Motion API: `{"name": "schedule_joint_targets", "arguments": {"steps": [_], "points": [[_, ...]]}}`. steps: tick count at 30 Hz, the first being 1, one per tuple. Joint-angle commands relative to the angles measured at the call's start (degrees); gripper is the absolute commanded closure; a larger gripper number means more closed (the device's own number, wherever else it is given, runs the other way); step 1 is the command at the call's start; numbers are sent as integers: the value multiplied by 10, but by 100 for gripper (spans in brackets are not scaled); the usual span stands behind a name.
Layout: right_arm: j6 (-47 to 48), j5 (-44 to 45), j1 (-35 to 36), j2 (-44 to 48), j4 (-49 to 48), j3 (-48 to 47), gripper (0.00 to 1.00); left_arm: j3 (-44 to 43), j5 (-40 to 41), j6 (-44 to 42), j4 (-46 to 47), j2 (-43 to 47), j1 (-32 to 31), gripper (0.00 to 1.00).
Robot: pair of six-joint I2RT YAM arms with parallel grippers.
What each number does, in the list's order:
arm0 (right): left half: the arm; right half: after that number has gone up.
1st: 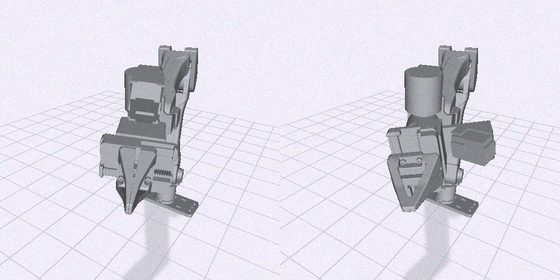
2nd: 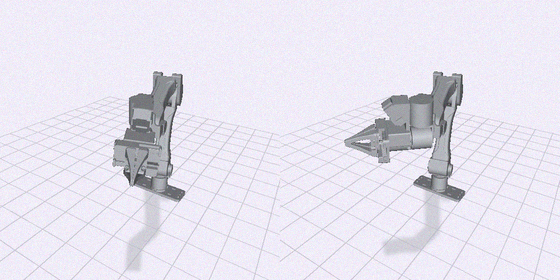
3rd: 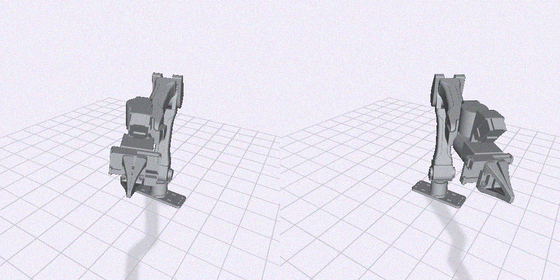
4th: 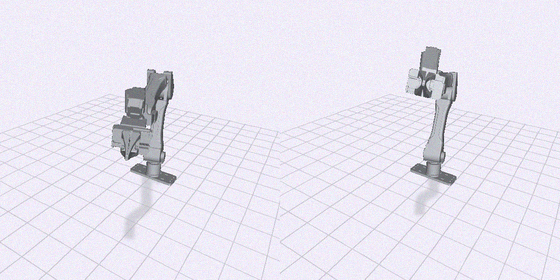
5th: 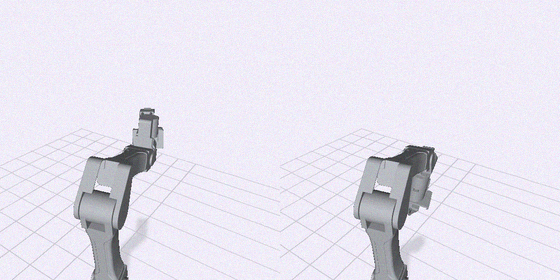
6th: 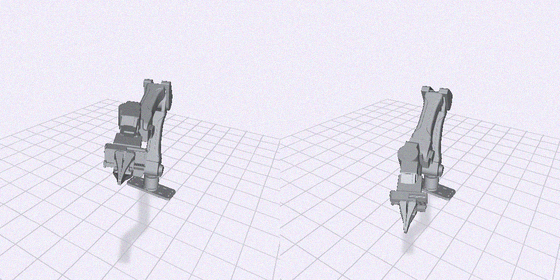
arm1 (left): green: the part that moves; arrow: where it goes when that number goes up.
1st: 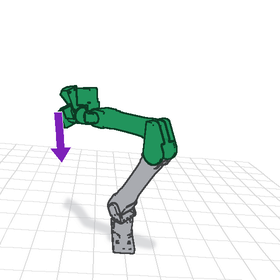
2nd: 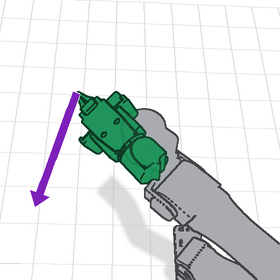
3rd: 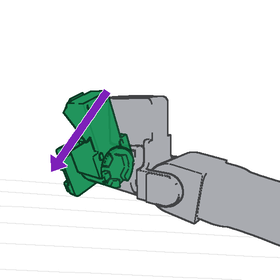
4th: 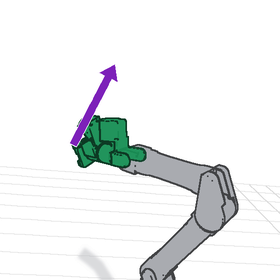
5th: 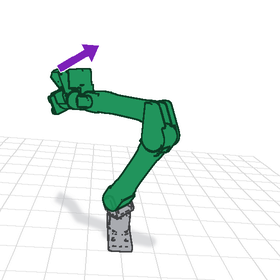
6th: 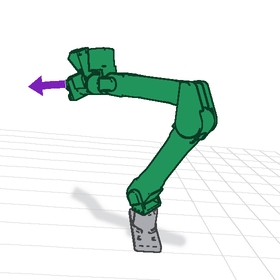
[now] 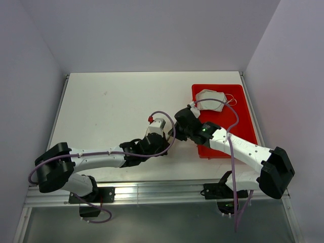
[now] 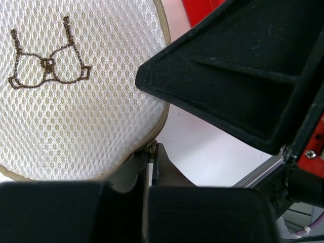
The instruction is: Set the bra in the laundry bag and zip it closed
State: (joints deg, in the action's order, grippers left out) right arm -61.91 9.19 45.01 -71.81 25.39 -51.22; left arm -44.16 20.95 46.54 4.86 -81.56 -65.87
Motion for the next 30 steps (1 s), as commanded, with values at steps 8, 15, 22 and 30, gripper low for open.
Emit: {"name": "schedule_joint_targets", "arguments": {"steps": [8, 15, 22, 30], "points": [[17, -4, -4, 2, 16, -23, 100, 27, 31, 30, -35, 58, 19, 100], [46, -13, -33, 10, 15, -28, 100, 109, 0, 45, -47, 166, 97, 100], [121, -72, -81, -17, -19, -57, 100, 155, -46, 45, -91, 249, 193, 100], [198, -167, -152, -127, -49, -136, 100, 174, -55, 43, -150, 313, 255, 100]]}}
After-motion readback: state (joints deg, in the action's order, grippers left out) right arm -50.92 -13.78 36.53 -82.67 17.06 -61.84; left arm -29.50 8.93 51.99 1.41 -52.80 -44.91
